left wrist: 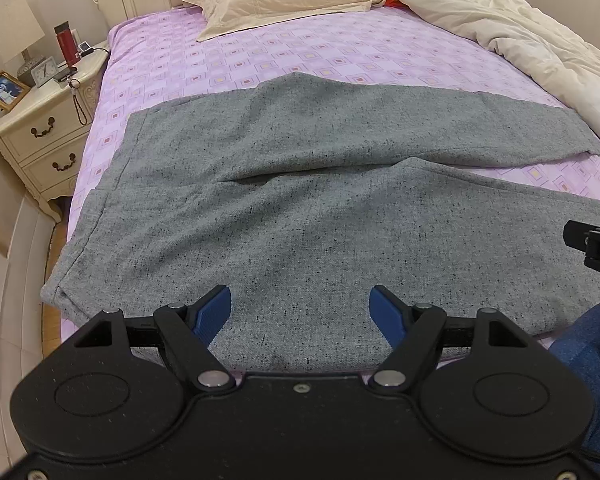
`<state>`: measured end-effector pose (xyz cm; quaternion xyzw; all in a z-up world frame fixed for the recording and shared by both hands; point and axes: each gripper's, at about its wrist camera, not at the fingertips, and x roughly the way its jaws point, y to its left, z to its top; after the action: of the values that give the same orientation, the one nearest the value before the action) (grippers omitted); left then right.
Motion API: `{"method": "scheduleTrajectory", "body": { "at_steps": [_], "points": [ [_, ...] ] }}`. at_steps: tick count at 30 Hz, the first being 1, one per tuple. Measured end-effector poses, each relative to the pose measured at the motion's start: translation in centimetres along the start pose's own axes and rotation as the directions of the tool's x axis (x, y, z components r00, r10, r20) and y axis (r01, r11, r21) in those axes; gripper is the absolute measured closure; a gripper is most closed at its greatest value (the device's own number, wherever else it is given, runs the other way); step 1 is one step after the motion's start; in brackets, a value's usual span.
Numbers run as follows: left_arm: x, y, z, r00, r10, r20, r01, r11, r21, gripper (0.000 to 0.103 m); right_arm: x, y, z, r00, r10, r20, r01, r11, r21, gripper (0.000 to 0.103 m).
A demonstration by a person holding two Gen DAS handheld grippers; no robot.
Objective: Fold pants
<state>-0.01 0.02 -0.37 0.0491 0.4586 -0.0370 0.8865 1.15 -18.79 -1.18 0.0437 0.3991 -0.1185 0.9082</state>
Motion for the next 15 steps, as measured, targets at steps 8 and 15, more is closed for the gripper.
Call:
{"method": "scheduleTrajectory", "body": {
  "at_steps": [8, 15],
  "points": [
    [0.04, 0.00, -0.01, 1.000, -0.003, -0.002, 0.003, 1.000, -0.001, 0.027, 0.03, 0.12, 0.03, 1.000, -0.002, -0.003, 0.002, 1.000, -0.001, 0.064],
    [0.13, -0.08, -0.11, 1.000, -0.006, -0.004, 0.005, 1.000, -0.002, 0.027, 0.13, 0.18, 0.11, 1.000, -0.002, -0.005, 0.002, 1.000, 0.000, 0.064]
  ]
}}
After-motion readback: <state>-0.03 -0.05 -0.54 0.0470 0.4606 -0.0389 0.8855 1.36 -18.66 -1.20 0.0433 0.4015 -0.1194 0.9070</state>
